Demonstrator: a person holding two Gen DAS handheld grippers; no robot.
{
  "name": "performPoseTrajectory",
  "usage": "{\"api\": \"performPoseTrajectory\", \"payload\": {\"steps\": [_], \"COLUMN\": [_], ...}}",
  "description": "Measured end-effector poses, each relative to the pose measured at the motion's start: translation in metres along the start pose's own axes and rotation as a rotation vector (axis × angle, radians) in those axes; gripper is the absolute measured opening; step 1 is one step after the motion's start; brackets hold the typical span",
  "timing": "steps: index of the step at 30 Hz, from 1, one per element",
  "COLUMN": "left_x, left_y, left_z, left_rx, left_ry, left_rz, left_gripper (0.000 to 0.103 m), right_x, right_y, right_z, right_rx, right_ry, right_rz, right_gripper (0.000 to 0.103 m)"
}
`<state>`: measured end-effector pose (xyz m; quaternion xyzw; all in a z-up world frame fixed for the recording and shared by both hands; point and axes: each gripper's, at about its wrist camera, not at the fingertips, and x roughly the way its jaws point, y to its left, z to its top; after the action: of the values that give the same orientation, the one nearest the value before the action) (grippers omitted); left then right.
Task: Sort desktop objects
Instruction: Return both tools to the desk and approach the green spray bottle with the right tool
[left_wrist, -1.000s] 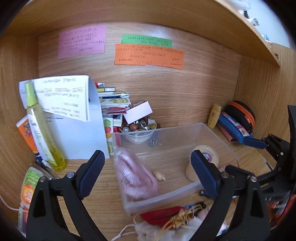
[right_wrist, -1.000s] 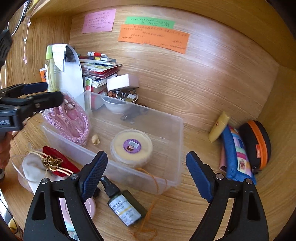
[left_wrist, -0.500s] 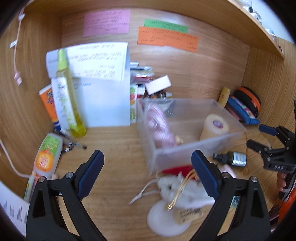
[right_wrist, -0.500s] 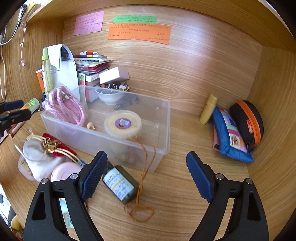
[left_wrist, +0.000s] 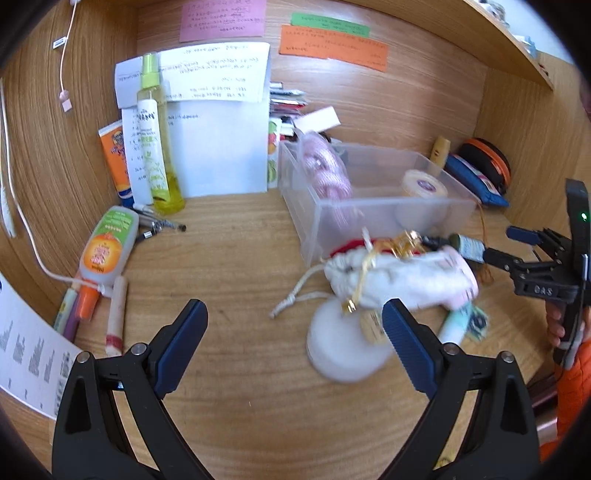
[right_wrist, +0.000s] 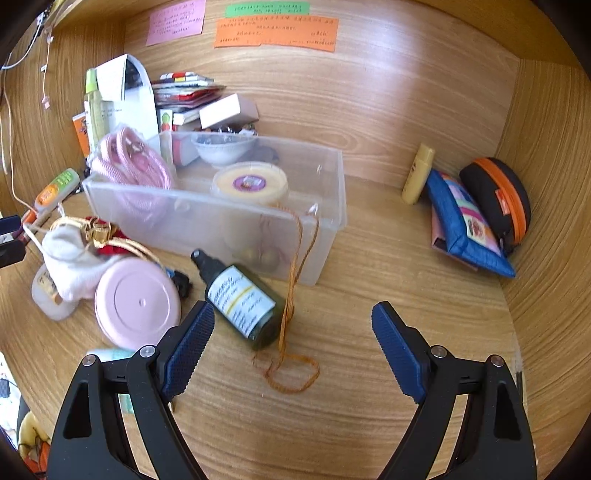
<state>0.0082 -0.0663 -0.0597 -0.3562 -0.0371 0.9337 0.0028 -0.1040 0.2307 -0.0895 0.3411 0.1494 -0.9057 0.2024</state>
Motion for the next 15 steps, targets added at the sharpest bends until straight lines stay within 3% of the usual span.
{"api": "performPoseTrajectory", "payload": {"steps": [10, 15], "left_x": [0.018, 0.032], "left_y": [-0.012, -0.018], "left_z": [-0.022, -0.023], "left_rx": [0.028, 0.014], "left_ry": [0.088, 0.126], "left_rz": [-0.065, -0.087], "left_gripper": [0.096, 0.096], "right_x": [-0.01, 0.0], "right_y": [0.001, 0.018], "right_z": [-0.002, 0.015], "right_rx": [0.007, -0.041], "right_ry": [-0.024, -0.011], "right_rz": [0.072, 0.123], "right_gripper": [0.082, 0.066]}}
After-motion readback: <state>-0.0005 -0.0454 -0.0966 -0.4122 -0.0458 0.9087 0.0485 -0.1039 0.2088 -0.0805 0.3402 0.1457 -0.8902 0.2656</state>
